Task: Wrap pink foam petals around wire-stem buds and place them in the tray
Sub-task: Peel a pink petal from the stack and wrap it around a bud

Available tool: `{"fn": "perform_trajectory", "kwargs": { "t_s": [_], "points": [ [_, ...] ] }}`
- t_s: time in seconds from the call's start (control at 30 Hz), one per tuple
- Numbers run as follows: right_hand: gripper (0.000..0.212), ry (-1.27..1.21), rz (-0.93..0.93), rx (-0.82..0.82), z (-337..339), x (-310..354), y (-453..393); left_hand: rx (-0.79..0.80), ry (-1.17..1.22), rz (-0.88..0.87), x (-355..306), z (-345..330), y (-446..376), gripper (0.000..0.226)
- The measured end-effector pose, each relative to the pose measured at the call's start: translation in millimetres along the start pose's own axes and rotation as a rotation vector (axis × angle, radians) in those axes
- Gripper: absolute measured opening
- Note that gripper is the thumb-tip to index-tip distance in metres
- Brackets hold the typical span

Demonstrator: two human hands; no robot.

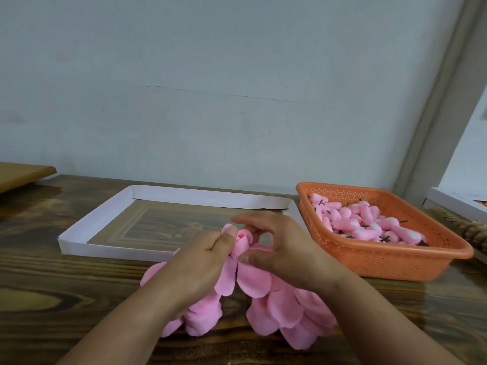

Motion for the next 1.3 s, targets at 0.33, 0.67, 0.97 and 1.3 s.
{"fn": "perform_trajectory", "kwargs": {
  "t_s": [0.33, 0.67, 0.97, 1.3],
  "points": [
    [0.025, -0.186, 0.023, -0.03, 1.5, -1.2, 0.1, 0.016, 0.186, -0.028, -0.3, -0.1, 0.1, 0.05],
    [0.016, -0.397, -0.044, -0.101, 8.1, -13.4, 4.5, 0.152, 0.646, 0.11, 22.0, -10.0, -5.7, 0.026],
    [0.017, -0.386, -0.064, -0.163, 7.7, -12.8, 6.1, 0.124, 0.678, 0.025, 26.5, -7.8, -9.8, 0.04],
    [0.028, -0.442, -0.071, -0.106, -1.2, -15.0, 2.4, 0.025, 0.46, -0.003, 23.4, -3.3, -9.2, 0.034]
  ]
}}
Point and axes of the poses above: each hand's wrist, its own y-axis away from the middle knuckle, its own z-axis out of the back of the hand, x = y × z, the point moved 10 cm from there along -y, towards the middle knuckle, and after that the axes turned 11 degrees about x, right-handed, at the moved point
